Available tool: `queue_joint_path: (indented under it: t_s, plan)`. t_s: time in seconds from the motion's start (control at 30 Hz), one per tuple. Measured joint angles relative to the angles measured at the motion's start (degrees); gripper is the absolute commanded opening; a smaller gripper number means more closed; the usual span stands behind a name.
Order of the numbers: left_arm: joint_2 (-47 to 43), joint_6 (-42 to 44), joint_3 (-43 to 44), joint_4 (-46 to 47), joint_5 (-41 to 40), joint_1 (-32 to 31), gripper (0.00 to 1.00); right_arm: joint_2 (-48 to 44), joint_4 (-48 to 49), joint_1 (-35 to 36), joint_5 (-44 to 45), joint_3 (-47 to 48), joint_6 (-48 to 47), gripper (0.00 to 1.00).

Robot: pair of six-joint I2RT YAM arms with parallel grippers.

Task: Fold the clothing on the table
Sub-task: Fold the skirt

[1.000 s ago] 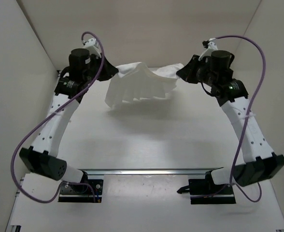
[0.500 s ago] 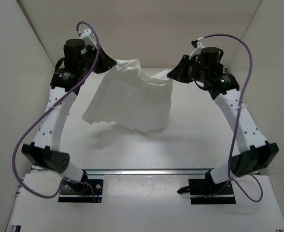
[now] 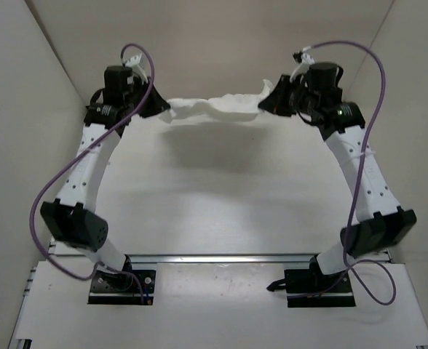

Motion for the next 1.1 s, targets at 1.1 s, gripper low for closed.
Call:
queue_joint_path:
  t_s: [1.1]
  plan:
    - [-63.5,-12.4,-84.8,3.7,3.5,-15.6,0.00,-61.7,-1.0,10.2,1.2,-83.3,18.1,0.00]
